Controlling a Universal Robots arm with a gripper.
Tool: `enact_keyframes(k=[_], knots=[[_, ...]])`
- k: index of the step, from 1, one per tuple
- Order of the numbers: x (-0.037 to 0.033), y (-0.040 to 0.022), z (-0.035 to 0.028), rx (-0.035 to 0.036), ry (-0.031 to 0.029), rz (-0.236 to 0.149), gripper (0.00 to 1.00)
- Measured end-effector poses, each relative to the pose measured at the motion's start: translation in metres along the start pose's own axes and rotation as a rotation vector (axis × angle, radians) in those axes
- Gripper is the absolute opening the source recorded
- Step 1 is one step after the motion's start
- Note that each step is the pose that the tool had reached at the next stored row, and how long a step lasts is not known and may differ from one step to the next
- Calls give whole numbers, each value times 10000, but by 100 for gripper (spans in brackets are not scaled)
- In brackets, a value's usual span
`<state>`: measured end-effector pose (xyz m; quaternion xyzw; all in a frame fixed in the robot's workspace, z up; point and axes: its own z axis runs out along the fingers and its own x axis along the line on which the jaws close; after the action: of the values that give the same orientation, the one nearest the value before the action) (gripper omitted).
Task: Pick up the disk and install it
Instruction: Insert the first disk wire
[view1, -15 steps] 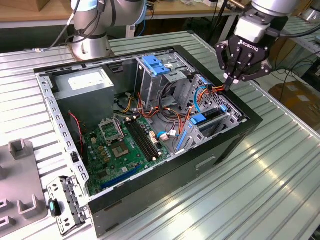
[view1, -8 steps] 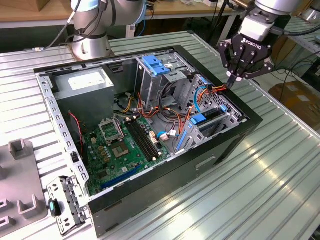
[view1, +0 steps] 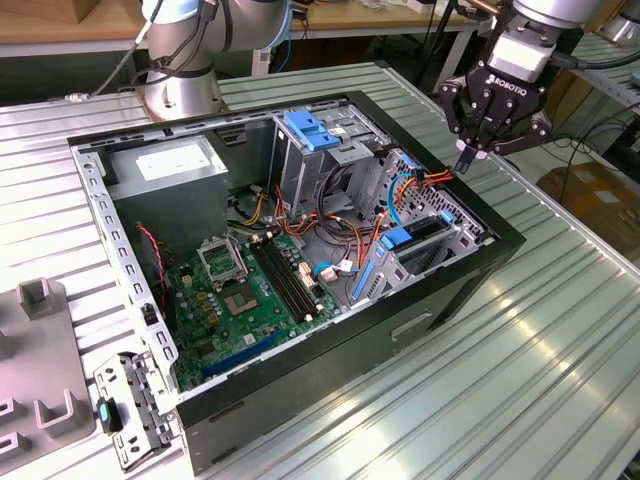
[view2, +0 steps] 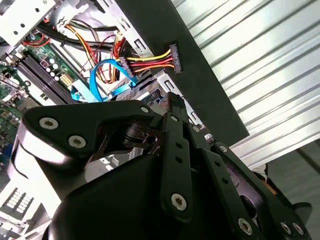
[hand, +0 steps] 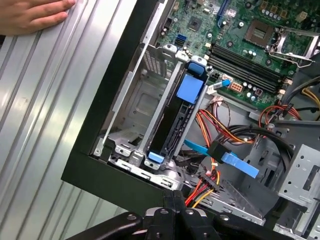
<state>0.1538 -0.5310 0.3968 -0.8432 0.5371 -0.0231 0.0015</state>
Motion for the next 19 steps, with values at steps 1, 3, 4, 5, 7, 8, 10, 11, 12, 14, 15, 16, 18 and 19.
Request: enact_keyframes(k=[1,3,4,5,7,8,10,11,12,14,15,16,18,19], knots=[[0,0,0,5,-4,-120,11],[0,-1,1,21,-15,-540,11],[0,0,2,33,-25,-864,11],[0,0,2,43,-32,-1140,11],[0,0,3,57,-42,-1501,11],[0,0,4,68,-50,-1794,11],[0,0,8,89,-66,-2370,11],[0,0,9,95,-70,-2540,11],[0,0,11,104,-76,-2785,11],[0,-1,15,125,-92,-3346,11],[1,-2,16,132,-97,-3512,11],[3,-8,17,136,-99,-3624,11],[5,-26,19,142,-104,-3795,11],[5,-47,22,147,-108,-3898,11]])
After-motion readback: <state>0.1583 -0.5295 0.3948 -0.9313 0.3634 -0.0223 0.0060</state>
